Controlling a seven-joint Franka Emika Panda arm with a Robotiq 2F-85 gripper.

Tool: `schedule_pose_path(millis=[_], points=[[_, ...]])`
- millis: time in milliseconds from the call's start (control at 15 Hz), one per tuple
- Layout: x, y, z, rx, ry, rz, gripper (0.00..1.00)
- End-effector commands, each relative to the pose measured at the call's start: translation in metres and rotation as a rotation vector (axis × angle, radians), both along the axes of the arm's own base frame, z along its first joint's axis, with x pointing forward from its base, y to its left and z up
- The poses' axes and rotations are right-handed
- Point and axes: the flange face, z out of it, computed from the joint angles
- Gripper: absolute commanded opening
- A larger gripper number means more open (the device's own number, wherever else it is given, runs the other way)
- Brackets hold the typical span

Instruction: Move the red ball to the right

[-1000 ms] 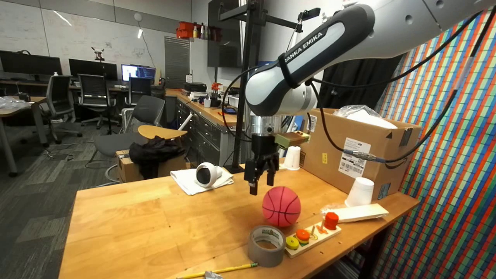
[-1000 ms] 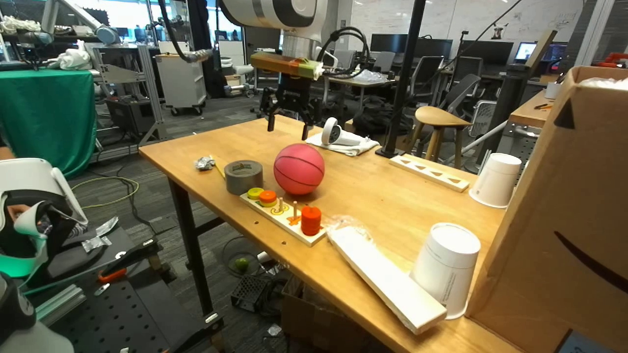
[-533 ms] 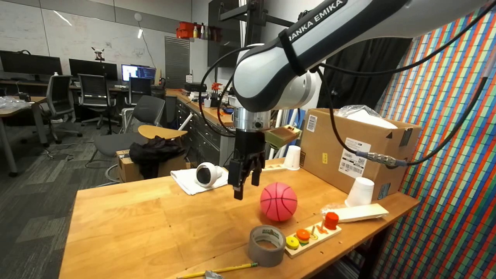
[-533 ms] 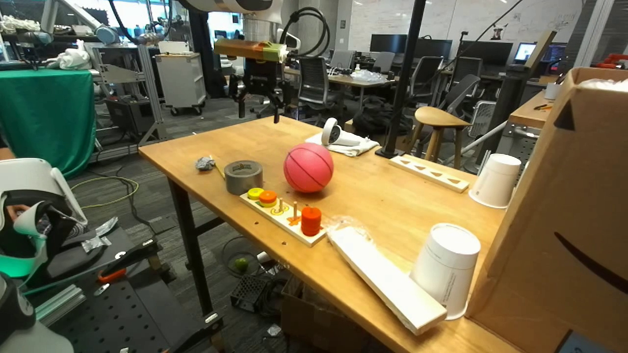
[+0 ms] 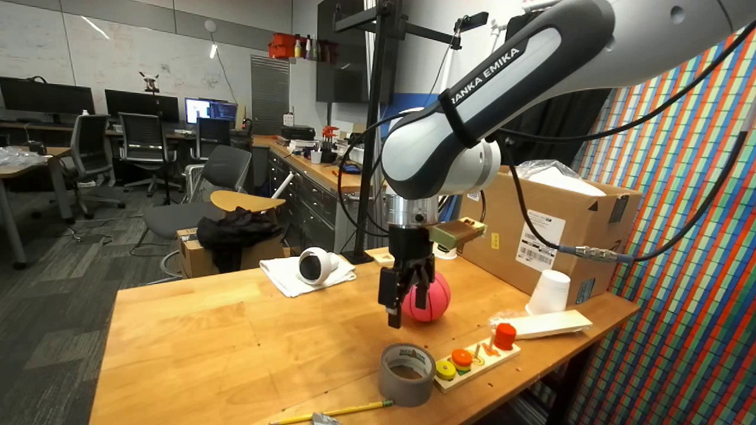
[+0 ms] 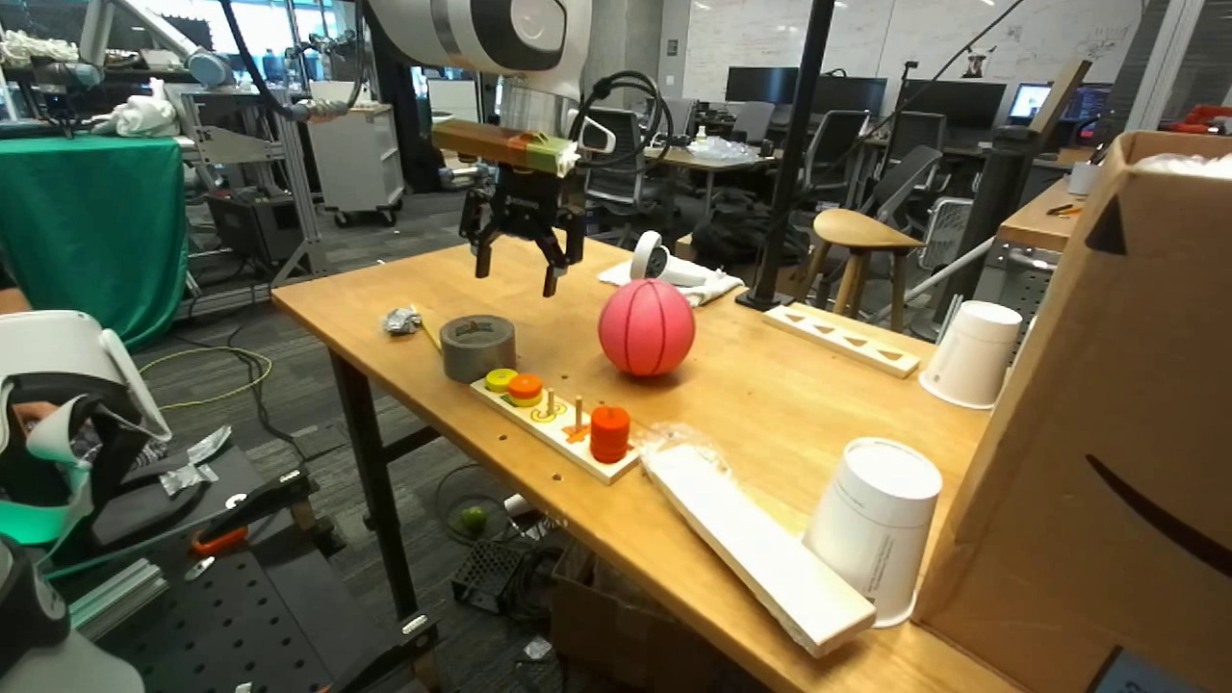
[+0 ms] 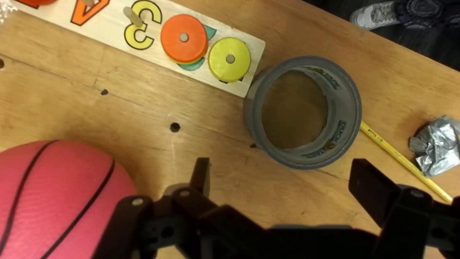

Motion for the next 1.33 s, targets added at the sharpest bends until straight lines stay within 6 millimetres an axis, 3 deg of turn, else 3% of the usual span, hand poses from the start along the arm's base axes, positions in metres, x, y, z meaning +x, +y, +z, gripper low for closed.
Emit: schedule_pose_path(millis=[0,333,600,733,867,933,1000,1267], points=[[0.005,-0.005,-0.002,0.051,0.01,-0.03,1.0],[0.002,-0.01,-0.015,0.108,0.042,-0.037,1.0],[0.004,-0.039,-0.035,0.121,0.075,-0.053,1.0],[0.008,-0.063,-0.047,0.102,0.091,-0.079,1.0],[0.015,-0.11,-0.054,-0.022,0.096,-0.113,1.0],[0.018,-0.136,-0.05,-0.102,0.079,-0.123,1.0],[0.017,-0.163,-0.03,-0.156,0.051,-0.121,1.0],[0.008,-0.214,0.061,-0.361,-0.096,-0.088,1.0]])
